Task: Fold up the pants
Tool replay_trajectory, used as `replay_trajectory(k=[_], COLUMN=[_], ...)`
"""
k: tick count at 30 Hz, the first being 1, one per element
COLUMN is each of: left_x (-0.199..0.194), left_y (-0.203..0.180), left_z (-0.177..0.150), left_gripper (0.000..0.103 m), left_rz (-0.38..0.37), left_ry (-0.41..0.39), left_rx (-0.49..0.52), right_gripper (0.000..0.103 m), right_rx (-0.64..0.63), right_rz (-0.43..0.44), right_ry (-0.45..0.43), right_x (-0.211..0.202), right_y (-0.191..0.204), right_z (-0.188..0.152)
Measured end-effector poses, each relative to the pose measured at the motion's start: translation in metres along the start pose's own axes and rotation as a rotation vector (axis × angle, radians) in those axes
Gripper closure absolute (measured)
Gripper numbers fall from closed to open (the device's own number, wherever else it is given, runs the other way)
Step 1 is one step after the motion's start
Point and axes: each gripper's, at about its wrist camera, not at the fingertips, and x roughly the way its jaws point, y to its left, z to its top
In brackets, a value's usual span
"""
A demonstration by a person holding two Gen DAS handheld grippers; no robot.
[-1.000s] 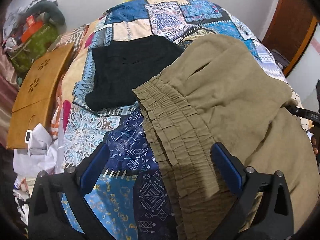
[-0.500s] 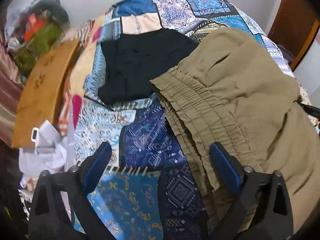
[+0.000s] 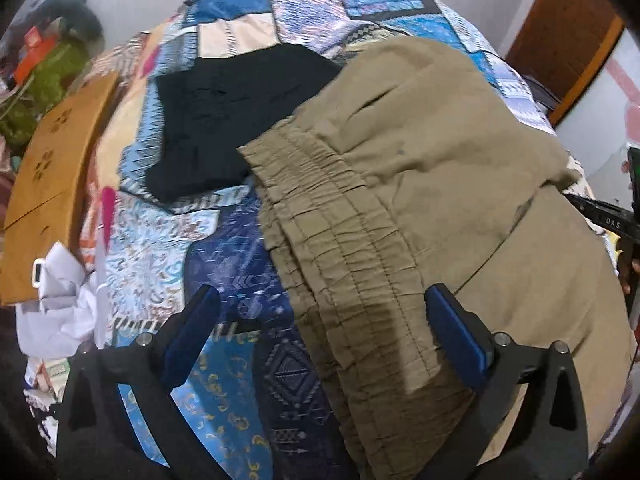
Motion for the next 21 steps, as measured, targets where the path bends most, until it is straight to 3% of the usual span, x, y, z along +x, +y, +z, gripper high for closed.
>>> replay_trajectory(k=[1, 5, 11, 13, 18, 19, 21], left_x=[-0.001, -0.005, -0.019, -0.027, -0.03, -0.026, -0.013], left_y=[-0.002, -0.012, -0.008, -0.008, 0.003, 0.004, 0.008], left_z=[-0.002, -0.003, 0.011, 0.016, 0.037, 0.04, 0.043], left_gripper=[0.0, 0.0, 0.001, 0.001, 0.001, 0.001, 0.001], left_rz=[0.016, 0.099, 0.084, 0.088, 0.046, 0.035, 0.005], left_ry=[-0.012, -0.056, -0.058, -0.088, -0.098, -0.091, -0.067], left_rx=[0.004, 0.053, 0.05, 0.044, -0.019, -0.03, -0.039], right_gripper=[0.089, 0.093, 0.089, 0.081, 0.043, 0.038, 0.038], right_rx=[-0.006, -0.077, -0.11, -0.11, -0.077, -0.08, -0.085], right_rz=[-0.011, -0.065, -0.034, -0.02, -0.007, -0.015, -0.024], right_ry=[0.006, 0.003, -0.048, -0.087, -0.179, -0.178, -0.19], right_x=[0.002, 0.005, -0.022, -0.035, -0.054, -0.052, -0.045], right_y=[0.002, 0.012, 0.01, 0.007, -0.003, -0.003, -0.006], right_z=[-0.002, -0.002, -0.005, -0.003, 0.02, 0.025, 0.036])
